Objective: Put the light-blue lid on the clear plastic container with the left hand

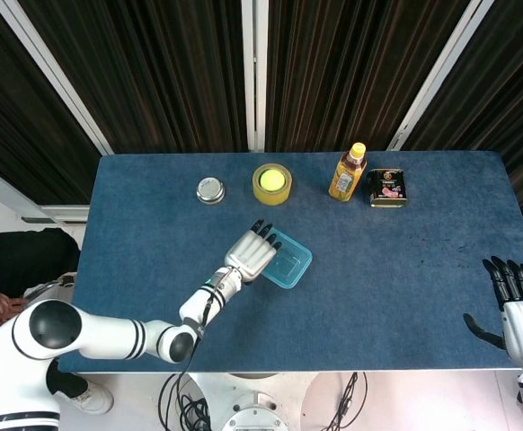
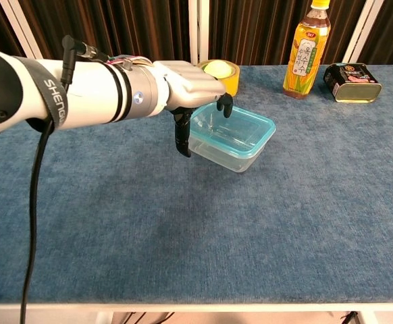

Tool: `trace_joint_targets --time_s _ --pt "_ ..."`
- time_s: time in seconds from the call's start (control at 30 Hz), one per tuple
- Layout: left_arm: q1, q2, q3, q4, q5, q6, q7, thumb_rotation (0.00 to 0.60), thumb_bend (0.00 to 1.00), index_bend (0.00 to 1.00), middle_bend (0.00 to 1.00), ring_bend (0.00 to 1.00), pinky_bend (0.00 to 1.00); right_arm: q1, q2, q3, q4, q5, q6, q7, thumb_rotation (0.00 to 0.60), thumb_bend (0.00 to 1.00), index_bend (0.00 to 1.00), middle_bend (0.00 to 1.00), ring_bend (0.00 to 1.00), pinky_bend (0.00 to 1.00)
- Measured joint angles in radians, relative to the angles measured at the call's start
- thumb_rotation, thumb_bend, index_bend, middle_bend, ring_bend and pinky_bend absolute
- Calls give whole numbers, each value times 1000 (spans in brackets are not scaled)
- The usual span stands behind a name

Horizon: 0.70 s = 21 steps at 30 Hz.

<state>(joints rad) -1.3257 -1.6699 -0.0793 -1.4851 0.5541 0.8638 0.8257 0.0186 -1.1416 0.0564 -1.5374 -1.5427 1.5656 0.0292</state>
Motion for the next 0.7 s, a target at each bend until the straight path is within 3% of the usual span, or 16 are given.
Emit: trace_joint_targets --time_s 0.3,0.5,0.7 --pt "116 142 -26 -143 138 153 -135 600 10 215 155 22 42 -3 10 2 1 -1 5 19 600 155 0 61 0 9" --pt "289 274 -19 -198 265 320 -299 600 8 216 155 22 30 12 10 5 25 0 -19 60 600 155 0 46 0 9" --pt "505 387 41 -201 411 492 -472 600 0 213 155 23 4 34 17 11 51 -4 -45 149 600 155 0 13 0 0"
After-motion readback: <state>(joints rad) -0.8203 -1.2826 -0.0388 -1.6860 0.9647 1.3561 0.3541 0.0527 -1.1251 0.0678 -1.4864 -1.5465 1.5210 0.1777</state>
